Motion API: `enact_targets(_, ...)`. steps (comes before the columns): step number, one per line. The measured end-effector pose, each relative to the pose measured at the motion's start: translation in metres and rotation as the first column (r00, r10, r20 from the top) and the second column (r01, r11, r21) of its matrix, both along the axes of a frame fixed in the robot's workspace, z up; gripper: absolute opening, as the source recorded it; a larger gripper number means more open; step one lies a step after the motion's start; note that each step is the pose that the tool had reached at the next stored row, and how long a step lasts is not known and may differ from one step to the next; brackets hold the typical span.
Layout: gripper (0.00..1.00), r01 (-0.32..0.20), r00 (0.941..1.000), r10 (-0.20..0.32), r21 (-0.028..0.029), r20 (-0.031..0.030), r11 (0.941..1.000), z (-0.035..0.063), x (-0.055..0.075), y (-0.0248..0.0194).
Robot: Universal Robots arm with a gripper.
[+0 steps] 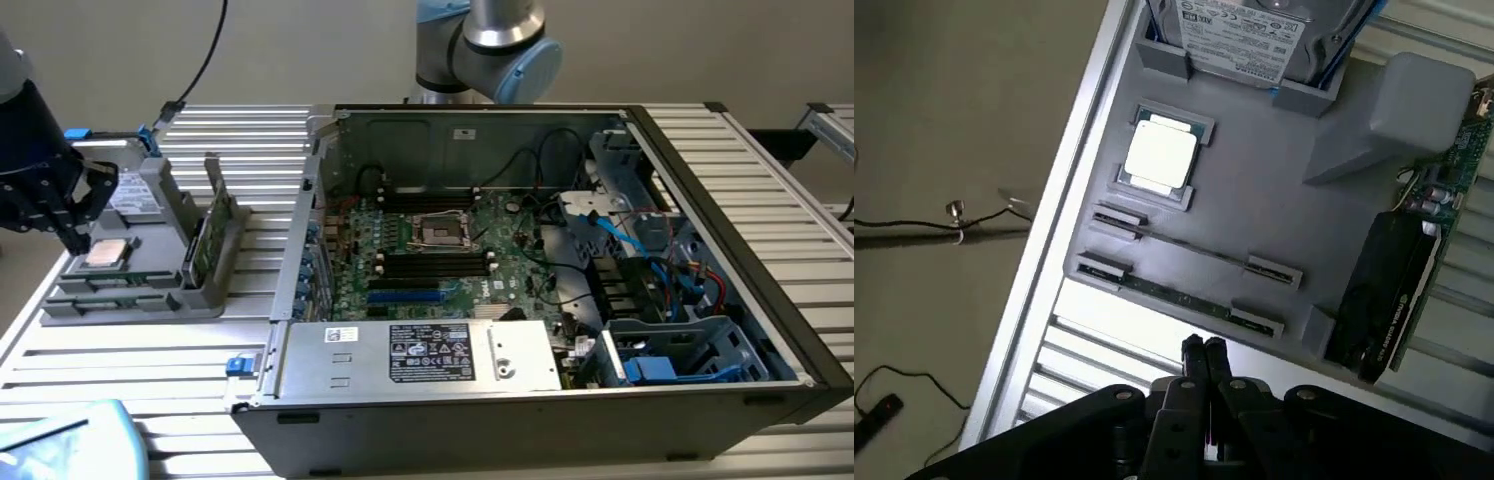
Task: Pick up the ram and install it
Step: 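Pick up the ram and move it above insertion slot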
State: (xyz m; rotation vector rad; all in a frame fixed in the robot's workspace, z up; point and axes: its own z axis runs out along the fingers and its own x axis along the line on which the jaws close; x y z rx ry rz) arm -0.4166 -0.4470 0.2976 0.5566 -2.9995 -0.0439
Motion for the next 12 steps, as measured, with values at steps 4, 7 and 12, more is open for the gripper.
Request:
enact_targets(4,0.1,-0.073,0.9973,0.073,0.0,0.0,0.9973,-0.0018,0.0,0.0)
enact_targets(7,0.1,-0.128,0.9918,0.128,-0.0001,0.0,0.9918,-0.0032,0.0,0.0)
enact_targets(12,0.1,-0.217,0.9762,0.217,0.0,0.0,0.9762,-0.005,0.0,0.0)
